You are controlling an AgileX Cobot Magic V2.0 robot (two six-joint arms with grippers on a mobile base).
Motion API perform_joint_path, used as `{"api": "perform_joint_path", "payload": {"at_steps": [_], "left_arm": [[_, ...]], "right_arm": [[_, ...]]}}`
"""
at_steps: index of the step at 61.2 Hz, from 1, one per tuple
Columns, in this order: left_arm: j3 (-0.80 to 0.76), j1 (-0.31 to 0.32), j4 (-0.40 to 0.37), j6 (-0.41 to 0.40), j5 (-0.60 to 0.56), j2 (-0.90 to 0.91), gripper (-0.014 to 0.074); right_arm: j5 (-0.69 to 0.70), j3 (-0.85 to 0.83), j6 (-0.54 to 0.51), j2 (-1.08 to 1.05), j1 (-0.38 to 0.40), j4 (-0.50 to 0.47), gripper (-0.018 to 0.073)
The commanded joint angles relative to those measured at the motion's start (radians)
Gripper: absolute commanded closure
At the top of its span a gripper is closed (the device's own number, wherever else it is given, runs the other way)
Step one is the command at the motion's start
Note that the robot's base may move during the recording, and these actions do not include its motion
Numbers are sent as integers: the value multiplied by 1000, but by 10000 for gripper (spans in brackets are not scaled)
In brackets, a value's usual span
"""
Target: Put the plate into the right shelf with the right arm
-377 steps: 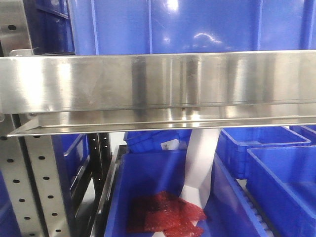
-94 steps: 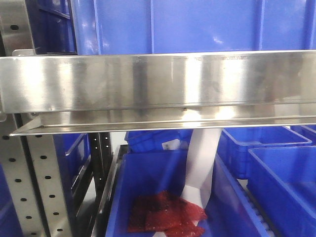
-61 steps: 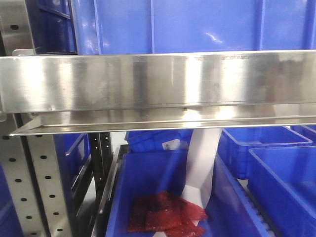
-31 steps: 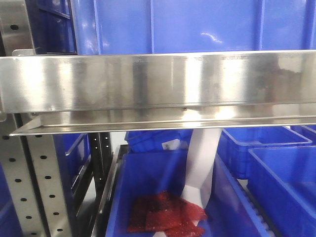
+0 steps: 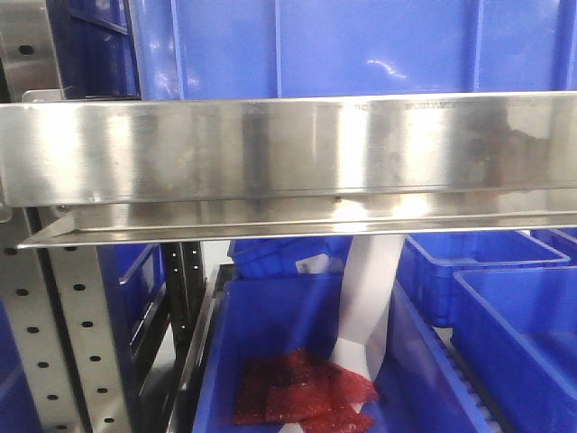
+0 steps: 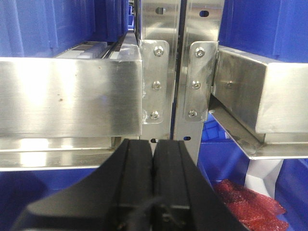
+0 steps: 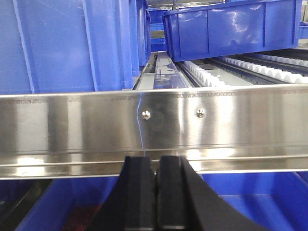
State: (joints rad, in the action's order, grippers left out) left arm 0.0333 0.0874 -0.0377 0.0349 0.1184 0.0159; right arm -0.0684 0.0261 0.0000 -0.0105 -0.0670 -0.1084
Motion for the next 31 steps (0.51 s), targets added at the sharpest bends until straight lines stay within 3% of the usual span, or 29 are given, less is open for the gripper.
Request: {"api": "perform_joint_path", "payload": {"at_steps": [1,31], "left_arm": [[8,5,-4,-3,-86,5,643],[8,5,-4,-3,-86,5,643]], "right_arm": [[87,-4,6,-13,-1,32,503],[61,-4,30,-13,-1,50,503]]}}
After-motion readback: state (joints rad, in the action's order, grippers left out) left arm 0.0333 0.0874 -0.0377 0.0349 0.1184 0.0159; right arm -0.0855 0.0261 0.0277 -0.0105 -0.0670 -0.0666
